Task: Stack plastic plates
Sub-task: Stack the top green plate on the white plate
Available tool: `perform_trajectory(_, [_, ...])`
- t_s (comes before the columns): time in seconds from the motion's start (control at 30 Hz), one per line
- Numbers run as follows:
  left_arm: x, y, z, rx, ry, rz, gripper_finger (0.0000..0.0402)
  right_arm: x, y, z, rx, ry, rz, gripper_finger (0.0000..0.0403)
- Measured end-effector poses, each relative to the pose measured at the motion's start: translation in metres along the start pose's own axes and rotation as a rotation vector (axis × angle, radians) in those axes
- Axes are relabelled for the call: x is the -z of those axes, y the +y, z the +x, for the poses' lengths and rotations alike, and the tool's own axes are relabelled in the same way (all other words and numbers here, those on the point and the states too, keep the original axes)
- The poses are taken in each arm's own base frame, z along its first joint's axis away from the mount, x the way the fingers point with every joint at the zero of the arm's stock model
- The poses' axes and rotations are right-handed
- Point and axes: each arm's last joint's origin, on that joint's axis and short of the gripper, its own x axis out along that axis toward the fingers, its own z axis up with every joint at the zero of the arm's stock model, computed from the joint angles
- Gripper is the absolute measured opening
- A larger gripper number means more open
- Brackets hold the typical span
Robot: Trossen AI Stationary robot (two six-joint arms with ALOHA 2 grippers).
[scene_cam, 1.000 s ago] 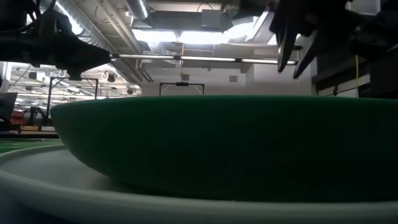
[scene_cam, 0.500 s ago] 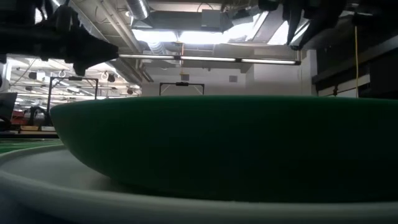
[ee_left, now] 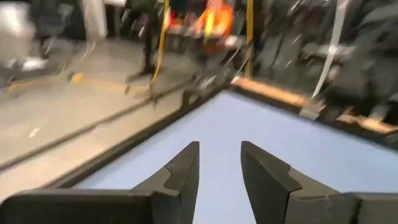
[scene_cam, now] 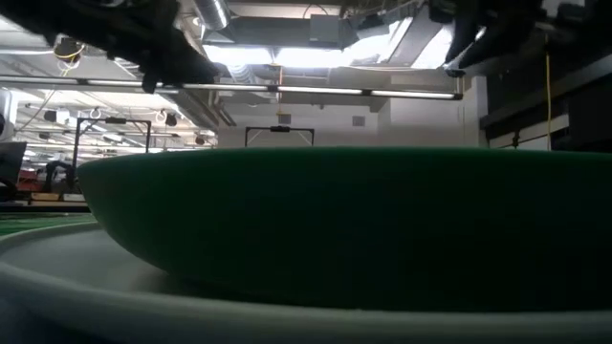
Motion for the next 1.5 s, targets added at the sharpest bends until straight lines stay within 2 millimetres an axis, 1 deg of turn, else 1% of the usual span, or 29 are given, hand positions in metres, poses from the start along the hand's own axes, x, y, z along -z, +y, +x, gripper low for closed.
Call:
perform_trajectory(0.2, [-0.022,0.005,0.029,-0.144,0.211,0.000,0.0111,0.022,0.024,-0.002,0.127,-0.045,0.034,0.0062])
perform_trajectory(0.33, [-0.030,0.015,0.049,-0.196,0.340,0.002,0.0111,0.033,0.037,-0.006,0.196,-0.073,0.083,0.0062])
perform_trajectory(0.43, [-0.033,0.025,0.064,-0.229,0.417,-0.010,0.0111,0.040,0.048,-0.008,0.231,-0.112,0.105,0.0062])
perform_trajectory(0.6, [-0.028,0.043,0.087,-0.229,0.506,-0.060,0.0111,0.045,0.062,-0.018,0.319,-0.182,0.124,0.0062])
perform_trajectory(0.8, [-0.010,0.063,0.106,-0.240,0.616,-0.111,0.0111,0.054,0.079,-0.031,0.413,-0.226,0.166,0.0062])
perform_trajectory(0.97, [0.003,0.076,0.113,-0.273,0.696,-0.135,0.0111,0.062,0.092,-0.040,0.515,-0.246,0.214,0.0062])
perform_trajectory(1.17, [0.012,0.087,0.108,-0.332,0.798,-0.150,0.0111,0.070,0.106,-0.046,0.643,-0.300,0.291,0.0062])
perform_trajectory(1.37, [0.014,0.093,0.104,-0.372,0.841,-0.157,0.0111,0.079,0.121,-0.042,0.710,-0.328,0.309,0.0062])
perform_trajectory(1.5, [0.016,0.095,0.102,-0.432,0.845,-0.129,0.0111,0.082,0.123,-0.037,0.701,-0.331,0.344,0.0062])
